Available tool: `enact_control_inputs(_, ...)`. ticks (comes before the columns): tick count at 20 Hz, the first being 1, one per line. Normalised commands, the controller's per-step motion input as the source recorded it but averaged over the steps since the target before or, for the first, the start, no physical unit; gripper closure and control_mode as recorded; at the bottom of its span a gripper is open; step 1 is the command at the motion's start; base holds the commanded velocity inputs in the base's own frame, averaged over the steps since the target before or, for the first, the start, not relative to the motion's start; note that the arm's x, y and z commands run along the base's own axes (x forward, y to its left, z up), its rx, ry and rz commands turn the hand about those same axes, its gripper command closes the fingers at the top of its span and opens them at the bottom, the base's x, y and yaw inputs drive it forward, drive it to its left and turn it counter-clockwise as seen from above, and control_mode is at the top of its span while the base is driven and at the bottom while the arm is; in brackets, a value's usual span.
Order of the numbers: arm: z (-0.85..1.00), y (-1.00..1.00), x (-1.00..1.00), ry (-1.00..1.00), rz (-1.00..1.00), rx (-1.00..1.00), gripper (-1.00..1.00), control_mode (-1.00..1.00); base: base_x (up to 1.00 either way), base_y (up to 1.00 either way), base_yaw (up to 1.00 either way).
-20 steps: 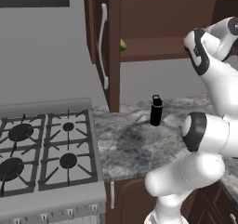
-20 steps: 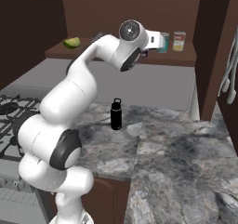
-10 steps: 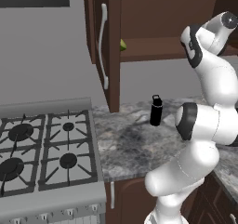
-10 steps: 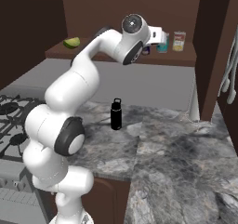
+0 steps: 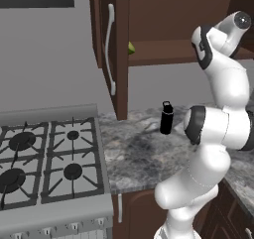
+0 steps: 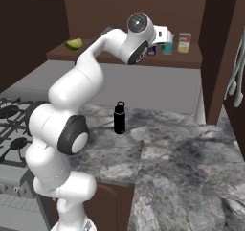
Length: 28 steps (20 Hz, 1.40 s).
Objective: Pick the cans from the counter and place them in their designated side in the cabinet.
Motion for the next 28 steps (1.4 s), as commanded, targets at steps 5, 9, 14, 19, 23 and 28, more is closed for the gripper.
enact_control_inputs(5,-0.12,-0.01,0.02,0.0,0.0,-0.03,-1.0,-1.0,0.0,0.0,0.0)
enact_control_inputs(9,-0.05,-0.04,0.0,0.0,0.0,-0.03,-1.0,-1.0,0.0,0.0,0.0)
enact_control_inputs(14,0.01,-0.19,0.0,-0.03,0.0,-0.01,-1.0,-1.0,0.0,0.0,0.0)
enact_control_inputs(19,0.13,-0.1,0.0,-0.05,0.0,0.0,-1.0,-1.0,0.0,0.0,0.0)
enact_control_inputs(23,0.14,-0.06,0.0,-0.06,0.0,0.0,-1.0,-1.0,0.0,0.0,0.0)
enact_control_inputs(28,0.15,-0.06,-0.26,-0.1,0.0,0.0,-1.0,-1.0,0.0,0.0,0.0)
